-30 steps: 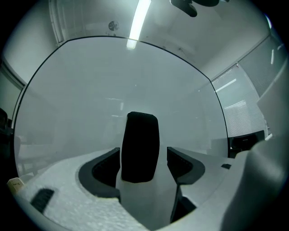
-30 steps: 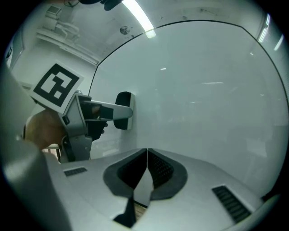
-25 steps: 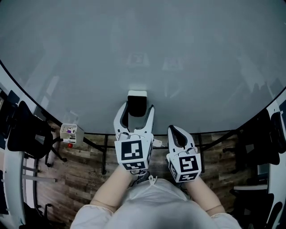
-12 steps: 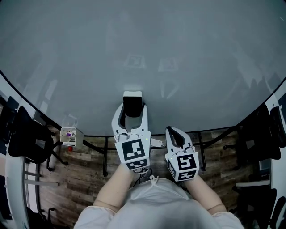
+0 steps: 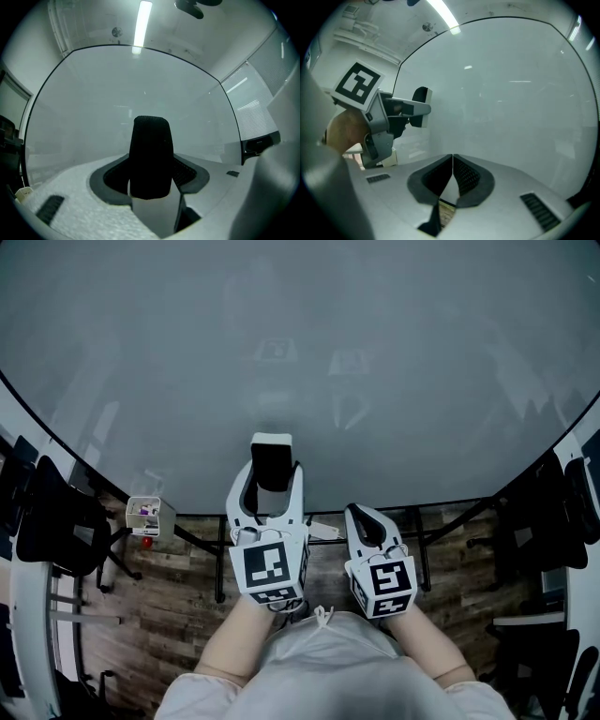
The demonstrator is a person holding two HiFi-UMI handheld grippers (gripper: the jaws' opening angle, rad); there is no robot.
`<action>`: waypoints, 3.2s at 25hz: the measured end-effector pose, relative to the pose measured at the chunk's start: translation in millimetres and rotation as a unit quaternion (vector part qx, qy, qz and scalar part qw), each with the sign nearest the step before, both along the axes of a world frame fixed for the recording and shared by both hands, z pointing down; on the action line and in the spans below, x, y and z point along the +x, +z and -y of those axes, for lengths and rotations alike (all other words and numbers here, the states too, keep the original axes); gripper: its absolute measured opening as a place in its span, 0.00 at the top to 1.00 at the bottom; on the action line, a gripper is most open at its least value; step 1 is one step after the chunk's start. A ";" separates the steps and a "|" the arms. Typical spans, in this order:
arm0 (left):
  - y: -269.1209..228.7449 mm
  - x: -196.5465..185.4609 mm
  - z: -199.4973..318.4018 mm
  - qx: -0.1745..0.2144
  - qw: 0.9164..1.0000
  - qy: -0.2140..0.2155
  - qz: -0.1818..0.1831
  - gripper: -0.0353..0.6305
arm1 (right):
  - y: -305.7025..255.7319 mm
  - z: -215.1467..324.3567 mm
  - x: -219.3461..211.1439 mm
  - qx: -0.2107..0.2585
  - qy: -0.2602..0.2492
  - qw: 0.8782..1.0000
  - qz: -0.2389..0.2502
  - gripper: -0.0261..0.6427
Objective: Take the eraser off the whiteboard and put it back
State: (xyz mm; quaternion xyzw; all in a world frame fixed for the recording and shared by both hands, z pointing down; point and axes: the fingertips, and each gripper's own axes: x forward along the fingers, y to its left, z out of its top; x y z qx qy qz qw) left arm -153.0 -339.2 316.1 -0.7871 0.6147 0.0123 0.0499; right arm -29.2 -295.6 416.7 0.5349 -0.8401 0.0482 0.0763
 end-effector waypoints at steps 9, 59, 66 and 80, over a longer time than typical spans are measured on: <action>46.5 -13.1 -42.7 -0.027 1.000 0.011 0.009 0.55 | -0.8 -17.3 -22.8 0.006 -0.012 1.000 0.003 0.92; 22.3 -4.2 -6.3 0.004 0.998 0.053 0.019 0.55 | -12.7 -1.0 -37.2 0.038 -0.008 0.999 0.008 0.92; 1.3 -3.0 15.7 0.019 0.999 0.044 0.024 0.55 | -13.0 9.9 -37.1 0.038 -0.009 0.999 0.009 0.92; -1.2 -7.6 33.9 0.035 0.999 0.000 0.036 0.55 | -8.8 20.1 -31.4 0.037 0.000 0.999 0.010 0.92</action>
